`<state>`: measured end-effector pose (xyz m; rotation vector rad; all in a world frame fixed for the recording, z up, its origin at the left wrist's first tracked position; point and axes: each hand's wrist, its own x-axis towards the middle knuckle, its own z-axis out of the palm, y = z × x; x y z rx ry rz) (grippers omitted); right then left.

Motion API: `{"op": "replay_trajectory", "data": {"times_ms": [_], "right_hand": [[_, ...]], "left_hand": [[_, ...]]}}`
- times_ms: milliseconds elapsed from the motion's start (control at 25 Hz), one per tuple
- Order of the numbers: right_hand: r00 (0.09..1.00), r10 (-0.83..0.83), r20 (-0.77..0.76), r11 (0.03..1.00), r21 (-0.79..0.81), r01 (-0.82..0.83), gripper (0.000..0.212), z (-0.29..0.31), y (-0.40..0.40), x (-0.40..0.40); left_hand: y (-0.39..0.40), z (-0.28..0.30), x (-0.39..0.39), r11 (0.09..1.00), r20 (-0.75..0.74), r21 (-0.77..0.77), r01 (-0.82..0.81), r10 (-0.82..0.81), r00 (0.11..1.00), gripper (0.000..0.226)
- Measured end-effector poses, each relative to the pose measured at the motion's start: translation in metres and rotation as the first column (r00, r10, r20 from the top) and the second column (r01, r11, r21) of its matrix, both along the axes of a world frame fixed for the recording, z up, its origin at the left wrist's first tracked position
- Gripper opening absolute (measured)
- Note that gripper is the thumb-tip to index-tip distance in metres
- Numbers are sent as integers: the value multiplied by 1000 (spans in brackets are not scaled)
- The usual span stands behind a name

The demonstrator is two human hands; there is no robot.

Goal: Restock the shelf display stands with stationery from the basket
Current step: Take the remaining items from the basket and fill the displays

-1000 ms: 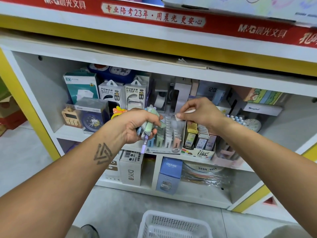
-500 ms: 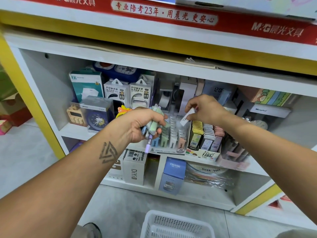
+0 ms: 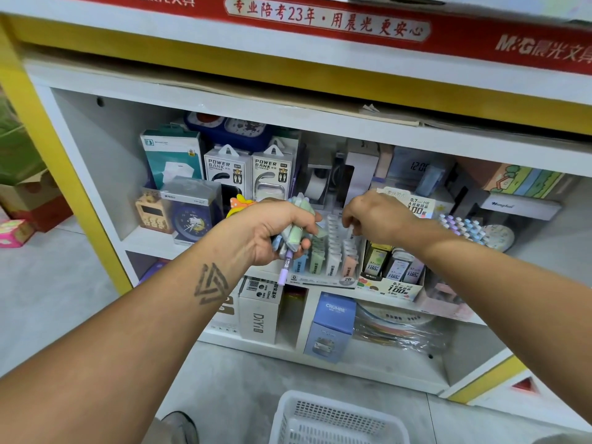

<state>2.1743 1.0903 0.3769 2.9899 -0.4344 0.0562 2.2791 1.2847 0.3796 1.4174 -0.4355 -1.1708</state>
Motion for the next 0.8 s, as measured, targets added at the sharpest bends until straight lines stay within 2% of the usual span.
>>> {"op": "replay_trajectory", "data": {"times_ms": [320, 480, 600, 800], "right_hand": [[999, 1, -37, 999, -36, -3, 33, -7, 4, 0], [990, 12, -140, 1000, 4, -12, 32, -6, 3, 3], [984, 2, -180, 999, -32, -8, 37, -9, 3, 4], [988, -40, -149, 987, -162, 16, 19, -11, 6, 6]], "left_hand": [[3, 0, 1, 1000, -17, -16, 4, -4, 1000, 29], [4, 1, 1, 1000, -19, -20, 15, -15, 1000, 28], [6, 2, 2, 999, -31, -32, 27, -28, 999, 29], [8, 2, 3, 995, -30, -67, 80, -82, 996, 32]]}}
